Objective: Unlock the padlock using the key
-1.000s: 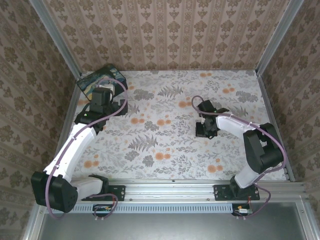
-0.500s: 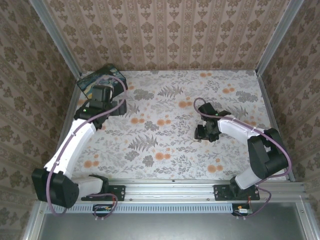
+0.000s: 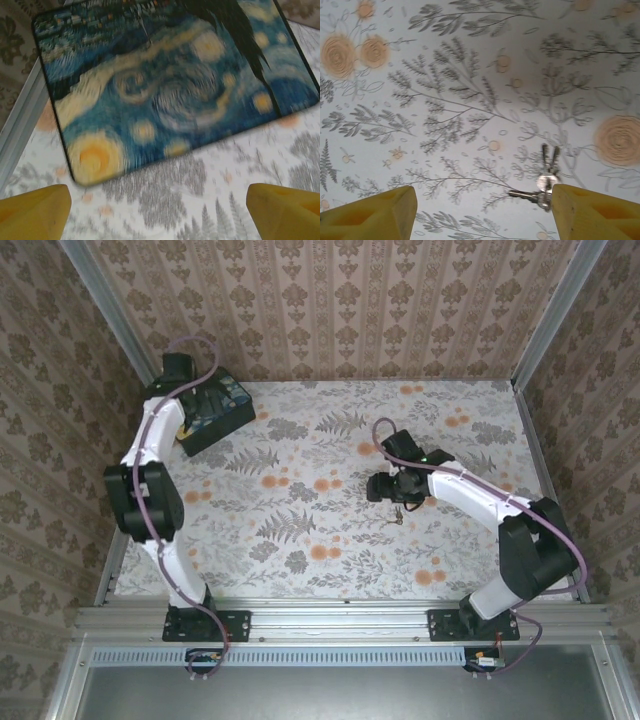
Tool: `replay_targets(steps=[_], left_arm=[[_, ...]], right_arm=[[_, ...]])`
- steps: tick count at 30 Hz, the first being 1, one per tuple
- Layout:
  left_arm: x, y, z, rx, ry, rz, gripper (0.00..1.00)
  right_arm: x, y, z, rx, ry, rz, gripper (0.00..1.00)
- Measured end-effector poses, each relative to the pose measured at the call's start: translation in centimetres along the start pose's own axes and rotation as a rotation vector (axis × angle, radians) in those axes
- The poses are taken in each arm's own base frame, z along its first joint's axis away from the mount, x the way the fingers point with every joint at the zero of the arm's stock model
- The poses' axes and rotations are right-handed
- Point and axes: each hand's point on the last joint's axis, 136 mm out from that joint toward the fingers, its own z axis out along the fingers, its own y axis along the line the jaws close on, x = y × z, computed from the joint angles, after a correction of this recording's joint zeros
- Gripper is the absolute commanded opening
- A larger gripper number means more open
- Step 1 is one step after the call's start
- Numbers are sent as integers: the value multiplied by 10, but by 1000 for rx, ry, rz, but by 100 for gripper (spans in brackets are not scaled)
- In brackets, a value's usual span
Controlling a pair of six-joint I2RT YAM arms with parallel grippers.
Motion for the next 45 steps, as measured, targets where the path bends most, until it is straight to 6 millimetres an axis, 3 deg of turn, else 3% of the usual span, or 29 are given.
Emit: replay_targets(steps=[4,8,12,15,19,22,28,33,39,42,45], left_arm=[[-25,23,36,-38,5,-78,98],[-37,58,58,-71,18,-183,96],[-35,87,73,-67,54,-258,96],[-25,90,87,-25,101,-278,95],[-1,71,98,44,187,-253,95],[12,56,89,80,198,-222,95],[79,8,43,127,286,-103,96],[150,-50,-5,181,328,57,96],[234,-126,-60,363,423,172,97],[243,-145,-75,414,440,161,97],[230,-144,-88,433,413,119,97]], right_arm=[[6,16,5,-25,22,-34,73],[9,28,10,-41,34,-55,73],[6,38,16,-48,42,-69,73],[3,45,19,-59,45,-76,73],[-6,54,13,-83,25,-82,73],[-13,62,7,-103,6,-86,73],[-22,74,-1,-147,-9,-91,74],[-26,81,-7,-169,-17,-97,74],[-27,83,-8,-180,-20,-83,74],[-31,87,-9,-198,-33,-45,73],[-39,94,-9,-236,-54,-1,73]])
